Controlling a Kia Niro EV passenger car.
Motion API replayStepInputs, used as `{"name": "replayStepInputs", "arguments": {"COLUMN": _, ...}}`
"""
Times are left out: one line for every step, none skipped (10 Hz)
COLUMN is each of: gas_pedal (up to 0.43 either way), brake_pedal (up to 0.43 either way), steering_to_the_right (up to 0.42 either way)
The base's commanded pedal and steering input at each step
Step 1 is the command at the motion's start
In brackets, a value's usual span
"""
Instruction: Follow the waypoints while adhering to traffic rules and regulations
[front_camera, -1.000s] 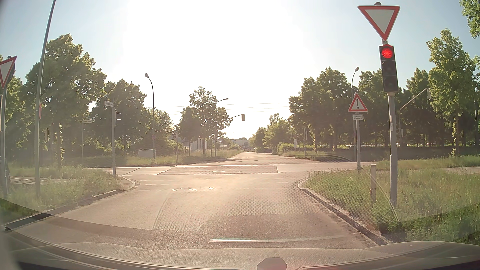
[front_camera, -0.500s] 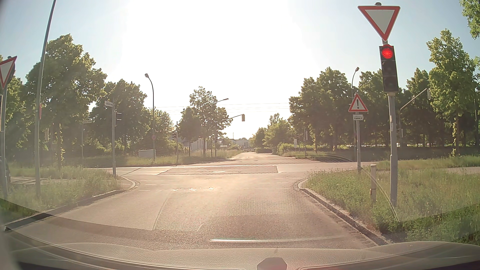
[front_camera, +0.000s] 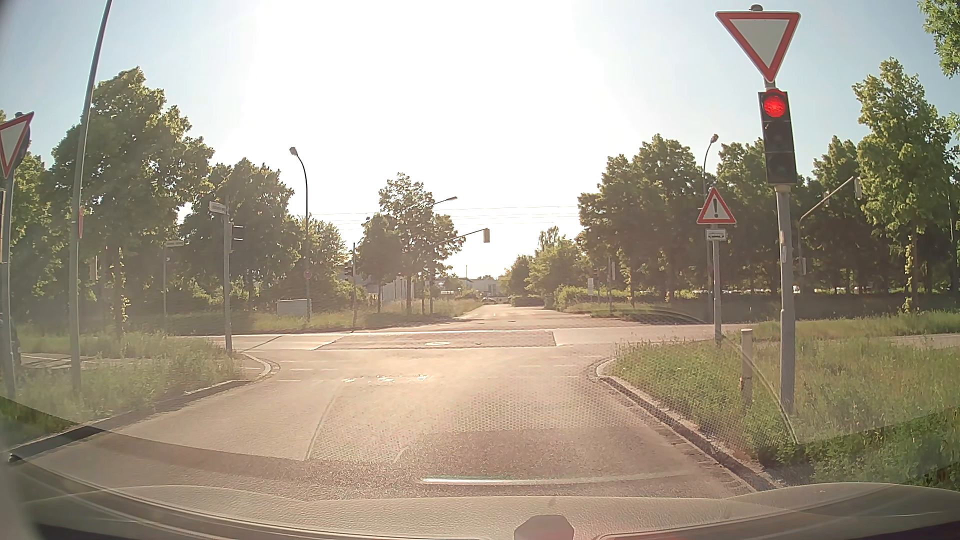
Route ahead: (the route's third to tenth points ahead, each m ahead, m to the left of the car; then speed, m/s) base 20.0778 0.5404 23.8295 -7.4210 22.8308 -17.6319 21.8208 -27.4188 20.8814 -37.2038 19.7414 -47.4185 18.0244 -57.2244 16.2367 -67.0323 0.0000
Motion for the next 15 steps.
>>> {"name": "replayStepInputs", "arguments": {"gas_pedal": 0.000, "brake_pedal": 0.280, "steering_to_the_right": -0.016}}
{"name": "replayStepInputs", "arguments": {"gas_pedal": 0.000, "brake_pedal": 0.280, "steering_to_the_right": -0.016}}
{"name": "replayStepInputs", "arguments": {"gas_pedal": 0.000, "brake_pedal": 0.280, "steering_to_the_right": -0.016}}
{"name": "replayStepInputs", "arguments": {"gas_pedal": 0.000, "brake_pedal": 0.280, "steering_to_the_right": -0.016}}
{"name": "replayStepInputs", "arguments": {"gas_pedal": 0.000, "brake_pedal": 0.280, "steering_to_the_right": -0.016}}
{"name": "replayStepInputs", "arguments": {"gas_pedal": 0.000, "brake_pedal": 0.280, "steering_to_the_right": -0.016}}
{"name": "replayStepInputs", "arguments": {"gas_pedal": 0.000, "brake_pedal": 0.280, "steering_to_the_right": -0.016}}
{"name": "replayStepInputs", "arguments": {"gas_pedal": 0.000, "brake_pedal": 0.280, "steering_to_the_right": -0.016}}
{"name": "replayStepInputs", "arguments": {"gas_pedal": 0.000, "brake_pedal": 0.280, "steering_to_the_right": -0.016}}
{"name": "replayStepInputs", "arguments": {"gas_pedal": 0.000, "brake_pedal": 0.280, "steering_to_the_right": -0.016}}
{"name": "replayStepInputs", "arguments": {"gas_pedal": 0.000, "brake_pedal": 0.280, "steering_to_the_right": -0.016}}
{"name": "replayStepInputs", "arguments": {"gas_pedal": 0.000, "brake_pedal": 0.280, "steering_to_the_right": -0.016}}
{"name": "replayStepInputs", "arguments": {"gas_pedal": 0.000, "brake_pedal": 0.280, "steering_to_the_right": -0.016}}
{"name": "replayStepInputs", "arguments": {"gas_pedal": 0.000, "brake_pedal": 0.280, "steering_to_the_right": -0.016}}
{"name": "replayStepInputs", "arguments": {"gas_pedal": 0.000, "brake_pedal": 0.280, "steering_to_the_right": -0.016}}
